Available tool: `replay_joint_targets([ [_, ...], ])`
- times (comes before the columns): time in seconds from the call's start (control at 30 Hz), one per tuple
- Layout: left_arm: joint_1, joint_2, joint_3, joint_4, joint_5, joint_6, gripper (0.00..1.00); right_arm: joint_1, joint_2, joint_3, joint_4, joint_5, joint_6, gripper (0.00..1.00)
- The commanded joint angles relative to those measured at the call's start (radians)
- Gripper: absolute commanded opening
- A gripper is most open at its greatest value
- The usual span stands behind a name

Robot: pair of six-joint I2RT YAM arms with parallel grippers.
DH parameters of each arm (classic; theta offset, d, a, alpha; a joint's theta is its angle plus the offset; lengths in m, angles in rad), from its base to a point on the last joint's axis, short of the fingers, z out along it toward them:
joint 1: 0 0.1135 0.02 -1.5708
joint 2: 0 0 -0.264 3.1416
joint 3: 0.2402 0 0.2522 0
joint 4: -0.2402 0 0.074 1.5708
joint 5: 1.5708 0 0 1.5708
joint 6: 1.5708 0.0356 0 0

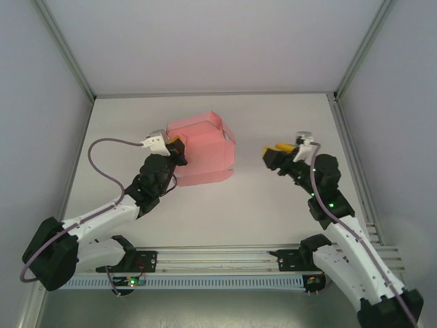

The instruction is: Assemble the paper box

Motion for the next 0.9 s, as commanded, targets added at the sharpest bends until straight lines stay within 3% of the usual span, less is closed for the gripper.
replay_joint_targets([
  [0.0,-0.004,-0.035,0.039,-0.215,0.111,0.042,0.00,-0.114,0.061,0.028,-0.083,-0.160,-0.170,0.65],
  [0.13,-0.004,-0.037,0.063,-0.283,0.161,0.047,0.00,-0.108,0.239,0.115,-0.026,-0.481,-0.303,0.69],
  [0.2,-0.004,-0.032,0.066,-0.285,0.169,0.052,0.00,-0.082,0.316,0.160,-0.006,-0.566,-0.333,0.69],
  [0.43,-0.005,-0.006,0.083,-0.284,0.192,0.057,0.00,0.068,0.486,0.302,-0.116,-0.554,-0.520,0.68],
  [0.6,-0.005,0.001,0.086,-0.283,0.182,0.059,0.00,0.119,0.599,0.394,-0.168,-0.587,-0.542,0.58],
  [0.73,-0.005,0.005,0.091,-0.281,0.184,0.055,0.00,0.182,0.643,0.434,-0.183,-0.477,-0.555,0.58],
  [0.87,-0.004,0.008,0.097,-0.287,0.183,0.057,0.00,0.271,0.653,0.435,-0.134,-0.121,-0.512,0.58],
])
